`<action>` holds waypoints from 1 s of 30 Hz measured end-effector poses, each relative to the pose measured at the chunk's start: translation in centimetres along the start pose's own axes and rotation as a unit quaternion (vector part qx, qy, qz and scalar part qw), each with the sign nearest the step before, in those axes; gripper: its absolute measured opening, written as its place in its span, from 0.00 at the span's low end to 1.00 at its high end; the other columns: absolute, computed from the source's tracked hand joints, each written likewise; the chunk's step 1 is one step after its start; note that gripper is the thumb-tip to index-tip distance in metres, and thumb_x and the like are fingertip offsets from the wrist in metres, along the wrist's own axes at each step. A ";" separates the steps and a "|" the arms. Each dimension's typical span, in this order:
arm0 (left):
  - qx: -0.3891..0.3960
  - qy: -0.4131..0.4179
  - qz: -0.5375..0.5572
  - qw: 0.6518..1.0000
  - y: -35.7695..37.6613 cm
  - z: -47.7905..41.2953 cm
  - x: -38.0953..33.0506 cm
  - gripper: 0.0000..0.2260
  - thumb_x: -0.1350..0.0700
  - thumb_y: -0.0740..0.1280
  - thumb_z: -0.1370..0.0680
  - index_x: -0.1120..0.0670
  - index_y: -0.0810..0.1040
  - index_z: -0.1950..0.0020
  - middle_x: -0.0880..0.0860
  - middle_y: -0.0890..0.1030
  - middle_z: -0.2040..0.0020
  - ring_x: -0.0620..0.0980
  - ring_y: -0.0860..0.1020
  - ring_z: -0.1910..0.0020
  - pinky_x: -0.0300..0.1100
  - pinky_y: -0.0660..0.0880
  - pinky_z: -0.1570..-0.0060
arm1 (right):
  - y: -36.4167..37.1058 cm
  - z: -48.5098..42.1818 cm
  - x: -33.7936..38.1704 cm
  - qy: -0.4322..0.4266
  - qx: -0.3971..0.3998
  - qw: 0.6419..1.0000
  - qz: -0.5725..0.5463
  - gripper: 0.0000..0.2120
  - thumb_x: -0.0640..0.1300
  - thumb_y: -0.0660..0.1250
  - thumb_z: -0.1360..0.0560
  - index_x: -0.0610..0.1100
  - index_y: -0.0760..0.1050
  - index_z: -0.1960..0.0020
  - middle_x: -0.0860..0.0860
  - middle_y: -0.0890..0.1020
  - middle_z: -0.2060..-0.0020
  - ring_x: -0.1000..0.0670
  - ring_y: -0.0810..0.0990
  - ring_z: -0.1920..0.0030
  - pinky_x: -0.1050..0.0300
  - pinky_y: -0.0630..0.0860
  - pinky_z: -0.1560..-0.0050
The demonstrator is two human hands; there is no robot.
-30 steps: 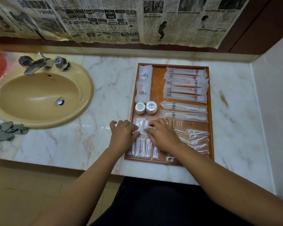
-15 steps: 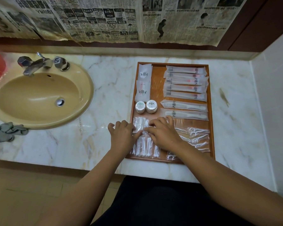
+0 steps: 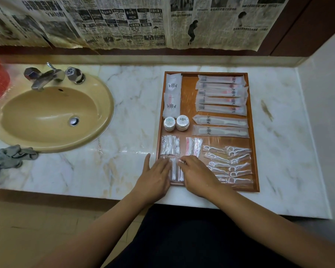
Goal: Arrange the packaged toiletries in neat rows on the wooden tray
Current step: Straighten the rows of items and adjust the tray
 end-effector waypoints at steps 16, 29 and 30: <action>-0.066 0.055 0.022 0.996 -0.1 -0.1 1.2 0.14 0.47 0.63 0.19 0.48 0.83 0.40 0.55 0.80 0.37 0.55 0.77 0.35 0.72 0.54 0.27 | -0.3 0.1 0.2 0.001 -0.001 1.000 0.014 0.13 0.43 0.66 0.25 0.44 0.84 0.44 0.44 0.77 0.43 0.41 0.73 0.43 0.43 0.77 0.45; -0.039 -0.094 0.133 0.986 -0.4 0.1 3.8 0.28 0.44 0.56 0.16 0.54 0.58 0.18 0.57 0.56 0.18 0.56 0.50 0.18 0.59 0.50 0.21 | -3.2 3.1 -3.3 0.118 -0.158 0.980 -0.014 0.19 0.50 0.65 0.20 0.48 0.75 0.30 0.46 0.72 0.29 0.43 0.67 0.27 0.38 0.62 0.24; -0.025 -0.124 0.129 0.984 0.0 0.2 4.5 0.29 0.42 0.53 0.16 0.54 0.55 0.17 0.57 0.52 0.17 0.55 0.46 0.17 0.58 0.47 0.20 | -3.7 4.0 -4.5 0.171 -0.164 0.972 0.000 0.22 0.51 0.63 0.19 0.49 0.70 0.26 0.46 0.68 0.25 0.43 0.62 0.23 0.38 0.54 0.21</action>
Point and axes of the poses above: each hand's wrist, its own z-axis away from the middle knuckle, its own y-axis out of the palm, x = y × z, the point moved 2 cm from there along -z, towards the middle knuckle
